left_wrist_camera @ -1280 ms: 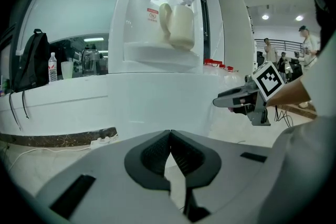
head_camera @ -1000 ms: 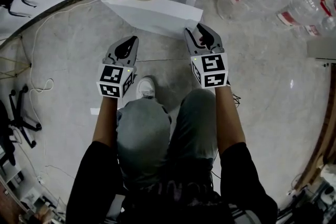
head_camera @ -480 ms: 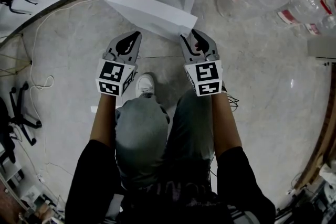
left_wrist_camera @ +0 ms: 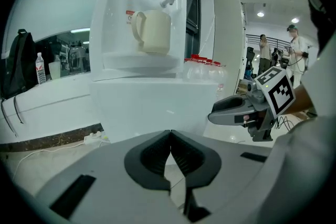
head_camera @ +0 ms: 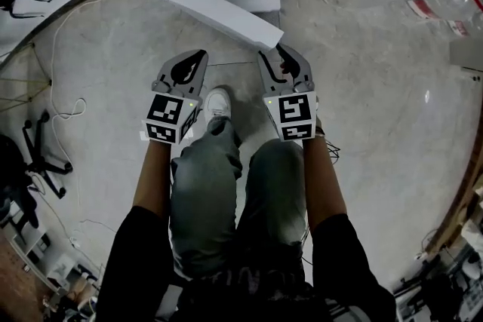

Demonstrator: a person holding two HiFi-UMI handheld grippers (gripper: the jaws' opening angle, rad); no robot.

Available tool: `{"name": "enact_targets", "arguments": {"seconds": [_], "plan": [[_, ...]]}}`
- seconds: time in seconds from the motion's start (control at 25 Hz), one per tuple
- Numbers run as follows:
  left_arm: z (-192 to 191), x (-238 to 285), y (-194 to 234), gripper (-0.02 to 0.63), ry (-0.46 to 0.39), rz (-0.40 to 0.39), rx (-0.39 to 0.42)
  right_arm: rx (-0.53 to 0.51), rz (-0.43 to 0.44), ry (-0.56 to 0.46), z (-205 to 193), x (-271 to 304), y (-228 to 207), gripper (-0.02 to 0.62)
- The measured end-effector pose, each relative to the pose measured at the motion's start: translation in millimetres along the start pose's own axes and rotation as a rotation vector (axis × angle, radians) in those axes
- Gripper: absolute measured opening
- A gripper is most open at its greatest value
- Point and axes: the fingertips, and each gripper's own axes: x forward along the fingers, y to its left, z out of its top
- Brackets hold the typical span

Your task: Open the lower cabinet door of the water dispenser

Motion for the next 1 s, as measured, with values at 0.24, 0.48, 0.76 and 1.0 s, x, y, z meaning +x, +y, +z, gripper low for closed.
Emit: {"name": "enact_targets", "arguments": {"seconds": [0.24,0.48,0.76,1.0], "plan": [[-2,-23,-5,0.012,0.069,-0.014,-0.039,0.041,-0.005,0.069,-2,-4,10,0.152],[-34,-65,-17,0.012,0.133,0.025,-0.171,0.059,-0.004,0.098,-2,-5,14,0.152],[-70,-124,-35,0.012,0.162,0.102,-0.271,0.042,0.000,0.111,-8,-8,27,0.152],[-84,-171,-50,0.012,0.181,0.115,-0.296,0.055,-0.037,0.126,-10,-12,33,0.155]]}}
